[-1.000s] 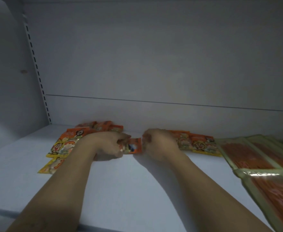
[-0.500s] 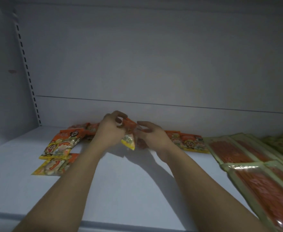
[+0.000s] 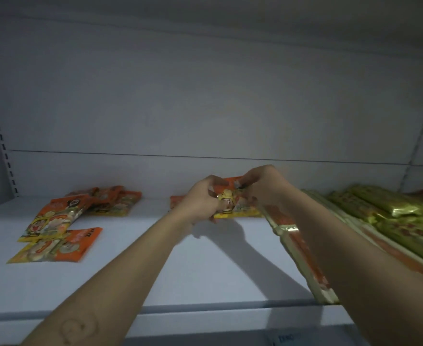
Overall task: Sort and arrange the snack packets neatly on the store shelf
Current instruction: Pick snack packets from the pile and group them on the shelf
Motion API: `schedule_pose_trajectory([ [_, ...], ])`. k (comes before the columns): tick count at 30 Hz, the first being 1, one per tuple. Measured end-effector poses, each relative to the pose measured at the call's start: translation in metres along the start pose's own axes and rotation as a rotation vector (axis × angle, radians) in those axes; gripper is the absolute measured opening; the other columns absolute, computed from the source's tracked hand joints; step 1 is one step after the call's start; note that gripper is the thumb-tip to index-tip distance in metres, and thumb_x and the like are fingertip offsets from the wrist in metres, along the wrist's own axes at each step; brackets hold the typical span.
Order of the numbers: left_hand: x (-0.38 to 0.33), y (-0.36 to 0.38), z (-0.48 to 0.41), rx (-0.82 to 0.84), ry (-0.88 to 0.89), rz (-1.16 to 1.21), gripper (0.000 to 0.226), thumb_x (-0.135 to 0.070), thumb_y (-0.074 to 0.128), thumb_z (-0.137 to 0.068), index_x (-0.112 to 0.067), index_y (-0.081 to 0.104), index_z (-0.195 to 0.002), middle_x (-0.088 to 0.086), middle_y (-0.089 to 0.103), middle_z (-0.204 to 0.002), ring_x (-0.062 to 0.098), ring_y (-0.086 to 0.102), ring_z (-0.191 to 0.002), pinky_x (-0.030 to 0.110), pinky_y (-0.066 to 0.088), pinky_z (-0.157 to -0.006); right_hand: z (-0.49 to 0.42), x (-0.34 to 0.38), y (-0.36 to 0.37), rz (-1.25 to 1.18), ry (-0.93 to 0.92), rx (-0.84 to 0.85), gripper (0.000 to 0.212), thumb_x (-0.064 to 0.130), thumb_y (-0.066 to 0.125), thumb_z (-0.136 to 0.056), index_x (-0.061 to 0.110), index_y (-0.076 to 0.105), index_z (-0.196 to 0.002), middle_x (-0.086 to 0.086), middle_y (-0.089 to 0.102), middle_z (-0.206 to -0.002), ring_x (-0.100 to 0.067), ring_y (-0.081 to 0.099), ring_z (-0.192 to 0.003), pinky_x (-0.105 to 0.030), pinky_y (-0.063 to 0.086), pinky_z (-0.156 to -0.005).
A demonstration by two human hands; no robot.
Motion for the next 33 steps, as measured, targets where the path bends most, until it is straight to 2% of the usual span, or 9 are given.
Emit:
schedule_pose_trajectory([
  [1, 0.004, 0.014, 0.002, 0.017, -0.011, -0.017, 0.036, 0.000, 0.066, -0.086, -0.023, 0.057, -0.112, 0.003, 0.064, -0.092, 0.018, 0.064, -0.077, 0.026, 0.054, -0.051, 0.003, -0.004, -0.008, 0.149, -0.001, 0.001, 0.026, 0.005, 0.067, -0.086, 0.016, 0.073, -0.108, -0.011, 0.066, -0.106, -0.028, 0.062, -0.099, -0.028, 0.047, -0.081],
  [3, 0.017, 0.042, 0.007, 0.065, -0.040, -0.185, 0.039, -0.003, 0.060, -0.087, -0.025, 0.057, -0.118, 0.004, 0.065, -0.116, 0.023, 0.063, -0.107, 0.032, 0.056, -0.083, 0.017, -0.009, -0.017, 0.370, -0.010, 0.008, 0.034, 0.010, 0.060, -0.092, 0.018, 0.065, -0.125, -0.010, 0.061, -0.129, -0.027, 0.057, -0.118, -0.028, 0.045, -0.092],
  [4, 0.024, 0.052, 0.007, 0.103, -0.048, -0.402, 0.044, -0.009, 0.057, -0.089, -0.025, 0.052, -0.130, 0.006, 0.057, -0.134, 0.027, 0.052, -0.125, 0.035, 0.048, -0.100, 0.028, -0.012, -0.017, 0.443, -0.025, 0.012, 0.035, 0.012, 0.057, -0.093, 0.019, 0.063, -0.126, -0.009, 0.060, -0.131, -0.027, 0.056, -0.119, -0.029, 0.046, -0.093],
  [6, 0.031, 0.058, 0.007, 0.090, -0.064, -0.751, 0.055, -0.018, 0.052, -0.091, -0.029, 0.040, -0.143, 0.010, 0.036, -0.151, 0.032, 0.029, -0.141, 0.044, 0.032, -0.113, 0.051, -0.019, -0.007, 0.560, -0.064, 0.023, 0.033, 0.016, 0.055, -0.091, 0.018, 0.065, -0.122, -0.010, 0.064, -0.124, -0.030, 0.060, -0.115, -0.033, 0.049, -0.090],
  [11, 0.028, 0.061, 0.012, 0.079, 0.138, -0.741, 0.034, -0.028, 0.048, -0.100, -0.034, 0.052, -0.133, -0.001, 0.048, -0.139, 0.025, 0.040, -0.129, 0.041, 0.034, -0.107, 0.088, -0.032, 0.042, 0.653, -0.118, 0.056, 0.038, 0.014, 0.043, -0.095, 0.012, 0.055, -0.131, -0.011, 0.055, -0.134, -0.029, 0.049, -0.127, -0.038, 0.038, -0.102],
  [16, 0.049, 0.060, 0.017, 0.157, 0.118, -0.784, 0.038, -0.039, 0.033, -0.106, -0.050, 0.043, -0.141, -0.017, 0.041, -0.150, 0.012, 0.024, -0.142, 0.043, 0.019, -0.116, 0.095, -0.042, 0.061, 0.614, -0.074, 0.032, 0.039, 0.017, 0.036, -0.099, 0.009, 0.051, -0.134, -0.012, 0.050, -0.138, -0.027, 0.039, -0.132, -0.038, 0.028, -0.106],
  [21, 0.048, 0.065, 0.020, 0.199, 0.125, -0.824, 0.049, -0.025, 0.033, -0.103, -0.052, 0.035, -0.145, -0.021, 0.039, -0.151, 0.010, 0.020, -0.142, 0.033, 0.012, -0.110, 0.092, -0.048, 0.063, 0.570, -0.077, -0.003, 0.045, 0.022, 0.032, -0.101, 0.005, 0.041, -0.142, -0.016, 0.043, -0.144, -0.030, 0.032, -0.137, -0.042, 0.022, -0.112],
  [27, 0.036, 0.049, 0.027, -0.099, 0.118, -0.985, 0.035, -0.042, 0.036, -0.104, -0.041, 0.050, -0.137, -0.015, 0.047, -0.145, 0.013, 0.028, -0.138, 0.035, 0.017, -0.104, 0.089, -0.055, 0.067, 0.538, -0.102, 0.055, 0.047, 0.031, 0.033, -0.101, 0.011, 0.044, -0.142, -0.014, 0.041, -0.147, -0.030, 0.031, -0.139, -0.045, 0.020, -0.114],
  [33, 0.030, 0.030, 0.053, -0.125, 0.107, -1.098, 0.037, -0.048, 0.039, -0.102, -0.037, 0.052, -0.134, -0.012, 0.047, -0.147, 0.014, 0.029, -0.139, 0.037, 0.015, -0.107, 0.091, -0.042, 0.062, 0.459, -0.266, 0.001, 0.052, 0.041, 0.033, -0.103, 0.019, 0.034, -0.150, -0.012, 0.024, -0.160, -0.029, 0.017, -0.148, -0.047, 0.008, -0.119],
])
Point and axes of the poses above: each hand's wrist, its own z-axis away from the middle knuckle, its own y-axis out of the palm, x = y × z, the point moved 5 cm from there along -z, towards the middle knuckle
